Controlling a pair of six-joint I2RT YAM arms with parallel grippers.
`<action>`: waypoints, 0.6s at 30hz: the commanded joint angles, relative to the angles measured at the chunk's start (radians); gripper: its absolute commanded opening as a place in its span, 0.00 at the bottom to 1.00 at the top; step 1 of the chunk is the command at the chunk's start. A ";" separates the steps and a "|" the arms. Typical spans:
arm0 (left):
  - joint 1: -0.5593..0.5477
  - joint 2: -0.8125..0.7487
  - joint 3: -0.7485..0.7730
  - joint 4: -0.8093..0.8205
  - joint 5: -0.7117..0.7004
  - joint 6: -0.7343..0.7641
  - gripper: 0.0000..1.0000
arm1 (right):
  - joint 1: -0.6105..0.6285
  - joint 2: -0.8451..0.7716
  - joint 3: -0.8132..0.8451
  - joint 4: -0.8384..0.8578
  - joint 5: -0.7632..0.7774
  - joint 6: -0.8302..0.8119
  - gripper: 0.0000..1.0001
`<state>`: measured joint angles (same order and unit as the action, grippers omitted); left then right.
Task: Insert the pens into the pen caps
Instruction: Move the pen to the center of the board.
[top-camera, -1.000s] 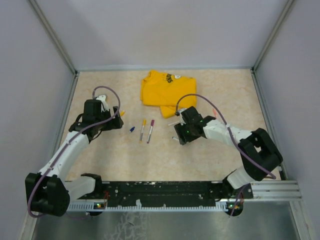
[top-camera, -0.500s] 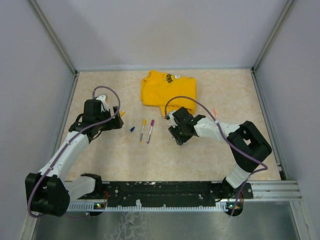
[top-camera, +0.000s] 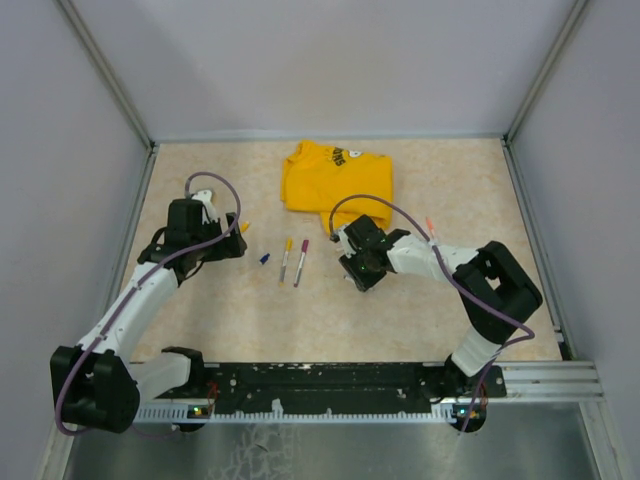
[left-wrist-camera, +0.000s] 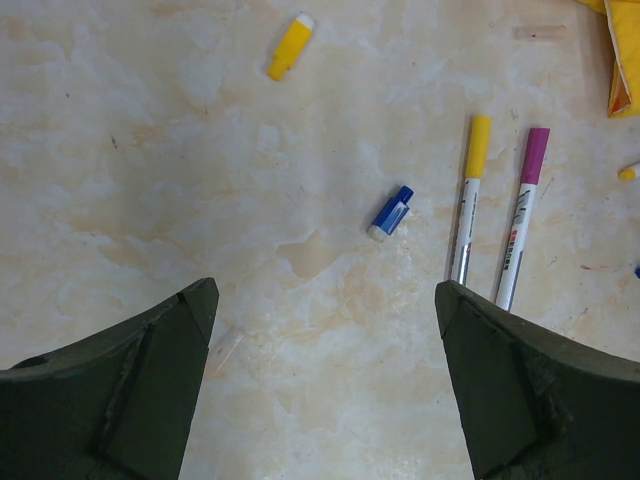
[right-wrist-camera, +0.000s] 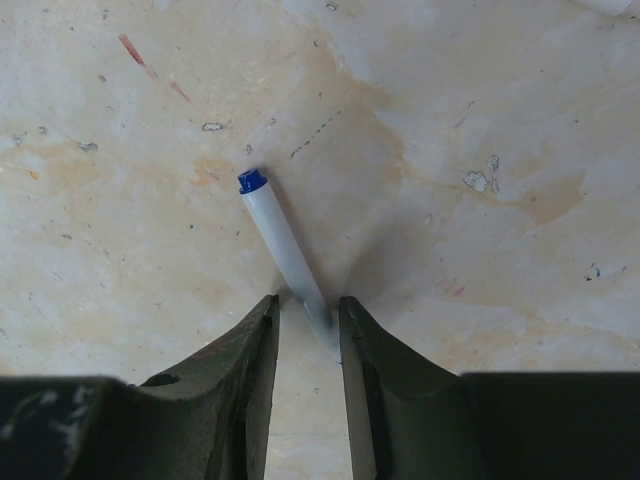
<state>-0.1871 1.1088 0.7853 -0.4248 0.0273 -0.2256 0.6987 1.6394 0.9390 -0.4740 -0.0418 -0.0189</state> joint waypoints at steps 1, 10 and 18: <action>0.006 -0.009 0.000 0.026 0.000 0.019 0.95 | 0.019 0.004 0.023 -0.036 0.023 -0.015 0.31; 0.006 -0.010 0.000 0.026 0.000 0.022 0.95 | 0.030 0.005 0.019 -0.041 0.037 -0.010 0.20; 0.006 -0.012 0.001 0.027 0.009 0.027 0.95 | 0.035 -0.034 0.011 -0.034 -0.001 -0.002 0.06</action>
<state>-0.1871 1.1088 0.7853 -0.4244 0.0277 -0.2184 0.7136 1.6390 0.9390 -0.4870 -0.0147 -0.0185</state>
